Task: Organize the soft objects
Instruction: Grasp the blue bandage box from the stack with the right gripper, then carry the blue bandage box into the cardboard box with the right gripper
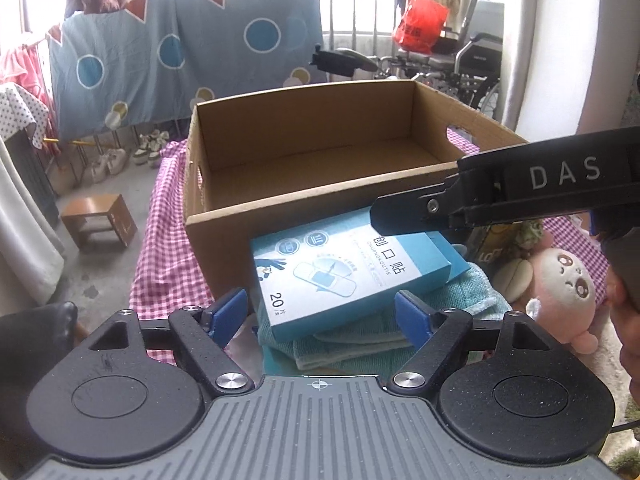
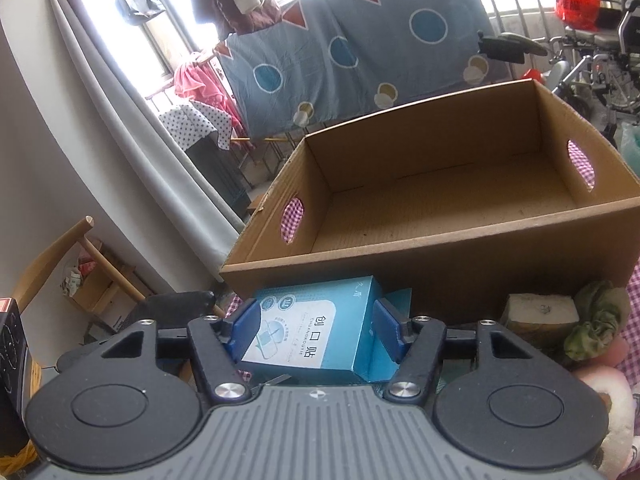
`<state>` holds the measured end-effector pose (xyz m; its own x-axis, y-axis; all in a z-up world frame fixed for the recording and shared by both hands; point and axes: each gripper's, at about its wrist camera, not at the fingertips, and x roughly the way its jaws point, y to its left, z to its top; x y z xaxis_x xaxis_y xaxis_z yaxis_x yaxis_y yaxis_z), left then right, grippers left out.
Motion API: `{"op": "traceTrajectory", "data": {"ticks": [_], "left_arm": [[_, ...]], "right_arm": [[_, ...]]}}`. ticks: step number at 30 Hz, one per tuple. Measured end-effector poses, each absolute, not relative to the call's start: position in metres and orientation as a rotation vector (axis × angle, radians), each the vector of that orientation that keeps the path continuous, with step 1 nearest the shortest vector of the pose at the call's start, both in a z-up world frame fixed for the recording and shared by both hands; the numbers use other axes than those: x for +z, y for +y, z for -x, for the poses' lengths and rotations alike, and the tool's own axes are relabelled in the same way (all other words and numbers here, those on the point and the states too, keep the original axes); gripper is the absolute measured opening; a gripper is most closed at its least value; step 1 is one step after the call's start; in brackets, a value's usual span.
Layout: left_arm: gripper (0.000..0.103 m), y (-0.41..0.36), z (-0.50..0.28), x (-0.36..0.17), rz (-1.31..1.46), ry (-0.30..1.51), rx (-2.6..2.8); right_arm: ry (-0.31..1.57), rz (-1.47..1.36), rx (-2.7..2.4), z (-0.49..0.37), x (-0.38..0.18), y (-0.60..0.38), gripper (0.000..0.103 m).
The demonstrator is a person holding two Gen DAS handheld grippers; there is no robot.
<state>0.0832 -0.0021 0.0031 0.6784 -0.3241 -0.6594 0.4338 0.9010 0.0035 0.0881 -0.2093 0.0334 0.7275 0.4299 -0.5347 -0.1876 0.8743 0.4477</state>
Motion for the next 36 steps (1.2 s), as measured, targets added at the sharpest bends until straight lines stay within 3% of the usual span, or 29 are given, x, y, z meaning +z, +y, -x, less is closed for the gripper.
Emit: {"op": "traceTrajectory", "data": {"ticks": [16,36], "left_arm": [[0.085,-0.008,-0.088,0.004,-0.153,0.724,-0.44],[0.085,-0.014,-0.059,0.048,-0.157,0.566,-0.421]], "right_arm": [[0.72,-0.321,0.336,-0.103,0.029,-0.193,0.061],[0.602,-0.259,0.326,-0.069,0.075,-0.189,0.061]]}}
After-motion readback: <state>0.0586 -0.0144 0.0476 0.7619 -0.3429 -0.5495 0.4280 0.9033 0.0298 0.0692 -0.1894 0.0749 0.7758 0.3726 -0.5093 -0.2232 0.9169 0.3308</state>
